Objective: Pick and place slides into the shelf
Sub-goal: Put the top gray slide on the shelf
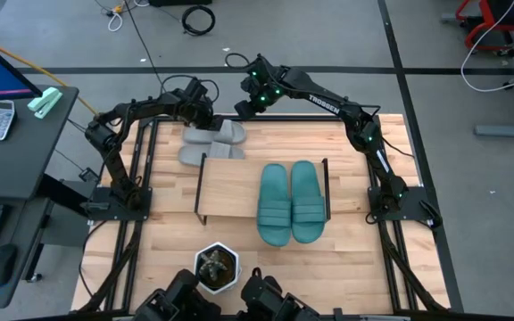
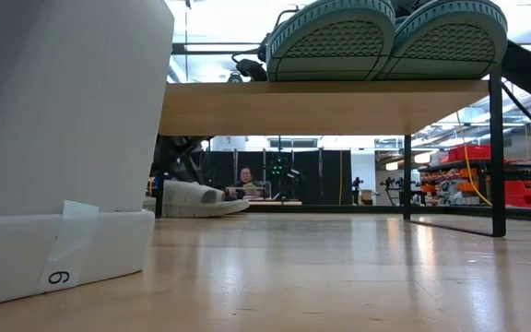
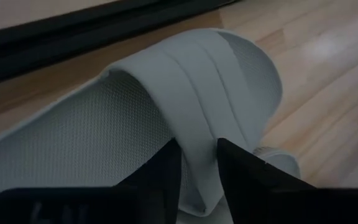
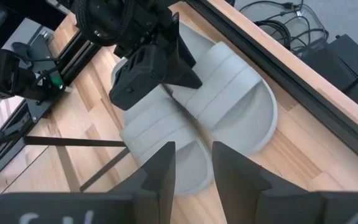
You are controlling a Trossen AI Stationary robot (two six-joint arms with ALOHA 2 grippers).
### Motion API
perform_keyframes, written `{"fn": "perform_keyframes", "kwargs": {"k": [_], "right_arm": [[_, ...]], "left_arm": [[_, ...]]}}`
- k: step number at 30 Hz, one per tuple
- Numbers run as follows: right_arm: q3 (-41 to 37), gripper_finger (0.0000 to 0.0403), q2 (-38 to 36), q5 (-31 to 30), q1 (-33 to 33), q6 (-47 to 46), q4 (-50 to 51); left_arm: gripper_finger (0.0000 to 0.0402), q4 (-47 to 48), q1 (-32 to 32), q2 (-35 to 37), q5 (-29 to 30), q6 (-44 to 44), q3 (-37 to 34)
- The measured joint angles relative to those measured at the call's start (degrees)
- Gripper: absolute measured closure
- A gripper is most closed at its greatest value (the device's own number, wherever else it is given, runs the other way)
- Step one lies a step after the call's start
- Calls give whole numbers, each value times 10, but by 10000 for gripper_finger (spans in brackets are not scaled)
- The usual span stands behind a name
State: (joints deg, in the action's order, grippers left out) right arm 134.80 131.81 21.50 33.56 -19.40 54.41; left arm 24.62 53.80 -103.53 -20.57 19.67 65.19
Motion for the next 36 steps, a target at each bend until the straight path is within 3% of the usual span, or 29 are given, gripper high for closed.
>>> {"fn": "perform_keyframes", "kwargs": {"k": [9, 24, 36], "right_arm": [[0, 290, 0, 0, 0, 2, 0], [0, 290, -30, -16, 6, 32, 19], [0, 290, -44, -17, 8, 51, 32]], "left_arm": [[389, -3, 0, 0, -1, -29, 0], [392, 11, 40, 67, -9, -38, 0], [392, -2, 85, 198, -36, -11, 0]]}}
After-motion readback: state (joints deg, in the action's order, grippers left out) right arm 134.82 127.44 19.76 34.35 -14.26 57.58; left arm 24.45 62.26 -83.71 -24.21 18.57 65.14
